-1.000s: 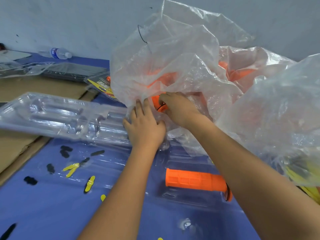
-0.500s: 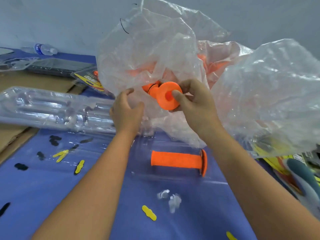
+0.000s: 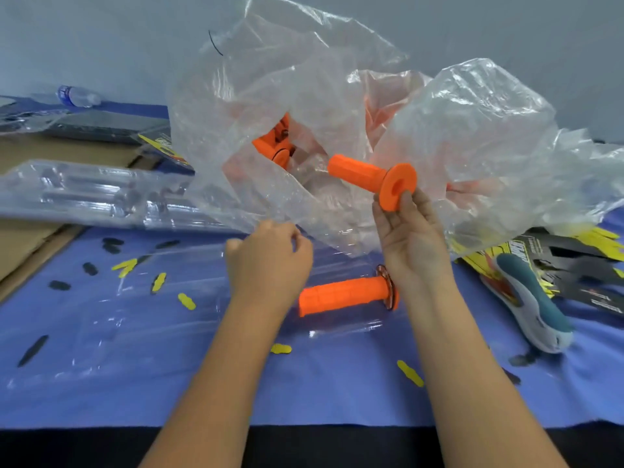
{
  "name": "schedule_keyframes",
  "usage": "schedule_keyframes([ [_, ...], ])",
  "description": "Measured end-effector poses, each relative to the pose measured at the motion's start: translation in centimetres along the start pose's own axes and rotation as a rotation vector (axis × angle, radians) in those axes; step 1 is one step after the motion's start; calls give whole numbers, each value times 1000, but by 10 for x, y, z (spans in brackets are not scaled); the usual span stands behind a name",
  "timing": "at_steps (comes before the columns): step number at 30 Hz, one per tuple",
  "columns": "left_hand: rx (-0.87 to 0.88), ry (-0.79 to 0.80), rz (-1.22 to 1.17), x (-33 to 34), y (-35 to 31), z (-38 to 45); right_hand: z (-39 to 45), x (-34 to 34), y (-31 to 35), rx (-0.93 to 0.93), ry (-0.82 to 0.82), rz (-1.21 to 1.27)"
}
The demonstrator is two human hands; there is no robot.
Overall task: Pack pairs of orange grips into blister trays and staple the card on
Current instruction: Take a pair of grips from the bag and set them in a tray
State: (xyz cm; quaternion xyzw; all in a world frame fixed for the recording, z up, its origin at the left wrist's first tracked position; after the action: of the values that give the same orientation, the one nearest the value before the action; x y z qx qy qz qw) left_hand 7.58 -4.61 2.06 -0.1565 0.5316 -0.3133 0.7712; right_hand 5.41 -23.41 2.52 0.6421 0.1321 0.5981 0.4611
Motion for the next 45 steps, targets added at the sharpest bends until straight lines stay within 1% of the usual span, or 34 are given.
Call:
schedule_keyframes([
  [2, -67, 289, 40, 20, 0, -14, 0, -7, 3, 9, -7, 21],
  [3, -59, 402, 95, 32, -1, -22, 1, -10, 3, 20, -7, 19],
  [4, -16, 464, 150, 42, -2, -28, 1, -14, 4, 35, -6, 22],
  [5, 37, 473, 173, 50, -3, -30, 0, -16, 4, 54, -5, 39],
  [7, 105, 423, 133, 58, -3, -22, 0, -21, 2, 105, -3, 118],
  [10, 120, 389, 87, 63, 2, -2, -2, -24, -5, 197, -12, 275],
  [11, 121, 373, 71, 63, 4, 1, -3, -24, -8, 212, -16, 288],
  [13, 127, 292, 30, 62, 7, 2, -4, -26, -9, 211, -26, 241],
  [16, 187, 129, -40, 54, 5, -3, -4, -27, -10, 203, -26, 156],
  [17, 203, 85, -107, 50, 3, -4, -4, -27, -9, 197, -24, 131],
  [19, 207, 17, -330, 41, 4, -3, -4, -26, -8, 180, -19, 68],
  [20, 183, -14, -466, 38, 6, -2, -4, -25, -8, 173, -19, 38],
  [22, 63, -47, -749, 34, 13, 1, -6, -22, -9, 166, -12, 14],
  [24, -66, 2, -1026, 34, 15, 3, -7, -18, -9, 165, 4, 45],
  [26, -120, 65, -1261, 31, 13, 5, -7, -14, -8, 161, 39, 73],
  [28, -128, 102, -1412, 28, 9, 5, -7, -10, -8, 149, 107, 10],
  [29, -119, 99, -1436, 26, 6, 5, -8, -9, -8, 139, 139, -48],
  [30, -98, 71, -1404, 25, 5, 3, -9, -7, -9, 126, 164, -111],
  [31, -60, 14, -1295, 23, 5, 1, -10, -6, -9, 108, 185, -168],
  [32, 2, -63, -1118, 19, 4, -1, -10, -4, -8, 84, 205, -216],
  [34, 198, -187, -757, 11, -3, -5, -11, 1, -7, 25, 243, -281],
  [36, 333, -178, -570, 12, -12, -8, -14, 7, -7, -19, 279, -354],
  [39, 386, -125, -508, 18, -20, -9, -21, 16, -10, -22, 335, -425],
  [42, 421, -181, -568, 14, -19, -9, -27, 25, -12, -37, 366, -476],
  [43, 422, -208, -585, 12, -17, -8, -28, 27, -10, -78, 353, -514],
  [45, 406, -229, -595, 8, -15, -7, -31, 29, -3, -240, 285, -657],
])
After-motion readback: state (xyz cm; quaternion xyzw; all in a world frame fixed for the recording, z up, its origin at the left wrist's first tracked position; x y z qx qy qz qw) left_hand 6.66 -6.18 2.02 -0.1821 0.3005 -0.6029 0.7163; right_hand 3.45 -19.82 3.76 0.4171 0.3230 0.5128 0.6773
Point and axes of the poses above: each hand's wrist, its own z-axis towards the middle knuckle, its own x-axis out of the palm, y = z × x, the point moved 5 cm from there along z, towards the middle knuckle, and after that the axes turned 12 degrees about -z, right-handed, at the moved point
